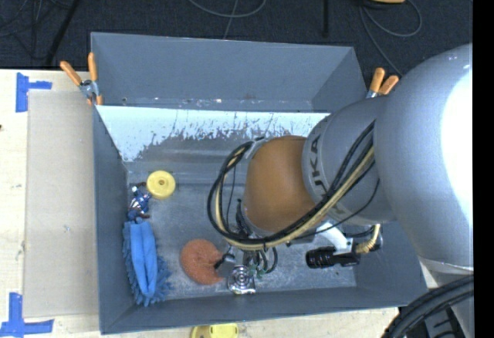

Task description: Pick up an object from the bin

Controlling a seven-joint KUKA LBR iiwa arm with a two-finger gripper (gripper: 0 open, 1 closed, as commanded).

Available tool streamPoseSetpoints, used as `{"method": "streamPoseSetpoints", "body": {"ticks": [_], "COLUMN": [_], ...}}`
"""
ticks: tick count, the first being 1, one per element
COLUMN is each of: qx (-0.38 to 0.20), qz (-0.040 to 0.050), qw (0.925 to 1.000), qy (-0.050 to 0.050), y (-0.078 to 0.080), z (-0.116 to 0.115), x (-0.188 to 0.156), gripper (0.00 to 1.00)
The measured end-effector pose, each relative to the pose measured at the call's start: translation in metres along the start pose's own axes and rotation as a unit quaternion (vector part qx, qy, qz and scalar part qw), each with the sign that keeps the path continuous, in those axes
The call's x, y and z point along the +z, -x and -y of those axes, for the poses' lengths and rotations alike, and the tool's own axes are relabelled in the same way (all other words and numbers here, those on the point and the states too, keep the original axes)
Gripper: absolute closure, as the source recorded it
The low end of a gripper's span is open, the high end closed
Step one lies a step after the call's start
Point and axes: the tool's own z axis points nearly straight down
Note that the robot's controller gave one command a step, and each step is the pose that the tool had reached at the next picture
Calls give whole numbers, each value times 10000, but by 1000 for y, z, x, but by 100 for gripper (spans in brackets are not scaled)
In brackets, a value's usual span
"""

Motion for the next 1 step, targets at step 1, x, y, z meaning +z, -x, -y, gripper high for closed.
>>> {"method": "streamPoseSetpoints", "body": {"ticks": [1], "qx": [-754], "qz": [19], "qw": [9972], "qy": [5], "y": [3], "z": [3], "x": [-40], "gripper": [100]}}
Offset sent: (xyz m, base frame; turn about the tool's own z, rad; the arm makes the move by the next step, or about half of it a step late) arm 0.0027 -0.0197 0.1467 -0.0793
